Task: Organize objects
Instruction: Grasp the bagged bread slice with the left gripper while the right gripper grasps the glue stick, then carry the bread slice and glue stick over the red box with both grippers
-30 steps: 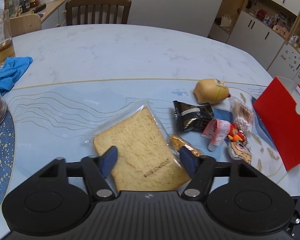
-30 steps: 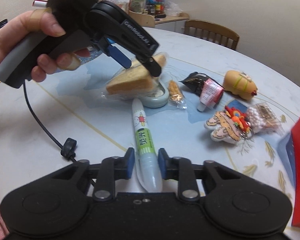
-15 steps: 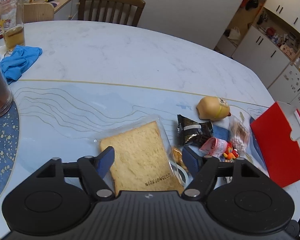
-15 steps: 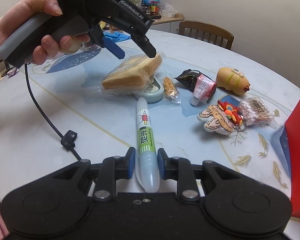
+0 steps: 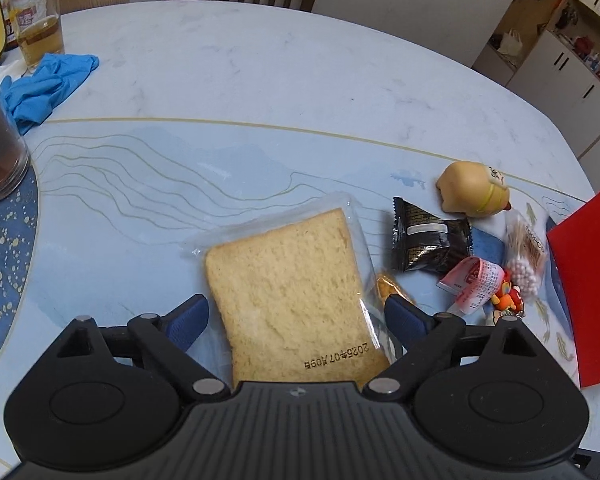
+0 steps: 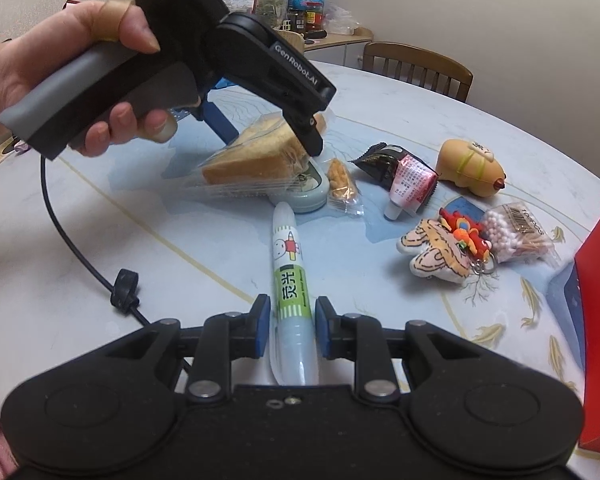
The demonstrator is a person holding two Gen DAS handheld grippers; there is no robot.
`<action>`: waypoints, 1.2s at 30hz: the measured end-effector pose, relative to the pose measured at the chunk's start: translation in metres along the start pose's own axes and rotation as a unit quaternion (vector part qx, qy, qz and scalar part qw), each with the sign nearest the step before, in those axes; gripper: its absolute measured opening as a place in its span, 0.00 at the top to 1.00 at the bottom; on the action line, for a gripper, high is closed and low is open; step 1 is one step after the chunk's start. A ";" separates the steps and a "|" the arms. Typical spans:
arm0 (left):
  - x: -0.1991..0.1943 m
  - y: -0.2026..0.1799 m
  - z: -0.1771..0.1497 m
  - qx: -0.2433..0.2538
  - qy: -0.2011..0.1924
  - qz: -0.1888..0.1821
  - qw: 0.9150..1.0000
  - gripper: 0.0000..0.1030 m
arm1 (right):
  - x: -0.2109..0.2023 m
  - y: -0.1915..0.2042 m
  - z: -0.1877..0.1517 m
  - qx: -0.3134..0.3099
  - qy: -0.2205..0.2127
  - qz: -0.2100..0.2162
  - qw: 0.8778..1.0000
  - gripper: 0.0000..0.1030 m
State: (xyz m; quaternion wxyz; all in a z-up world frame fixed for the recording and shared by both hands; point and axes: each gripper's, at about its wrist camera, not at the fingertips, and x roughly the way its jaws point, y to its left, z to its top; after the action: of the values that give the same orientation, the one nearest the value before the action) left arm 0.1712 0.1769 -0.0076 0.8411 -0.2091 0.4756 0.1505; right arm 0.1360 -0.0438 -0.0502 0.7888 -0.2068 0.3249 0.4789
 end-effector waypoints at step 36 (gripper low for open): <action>-0.083 -0.079 -0.030 0.134 -0.071 -0.075 0.986 0.27 | -0.074 -0.059 -0.007 0.084 -0.063 -0.051 0.993 0.99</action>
State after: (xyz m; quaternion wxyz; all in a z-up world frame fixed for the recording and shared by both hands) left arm 0.1439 0.0888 0.0666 0.9022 -0.1186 0.4132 0.0361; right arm 0.1621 -0.1216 -0.0019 0.8455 -0.1256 0.3026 0.4216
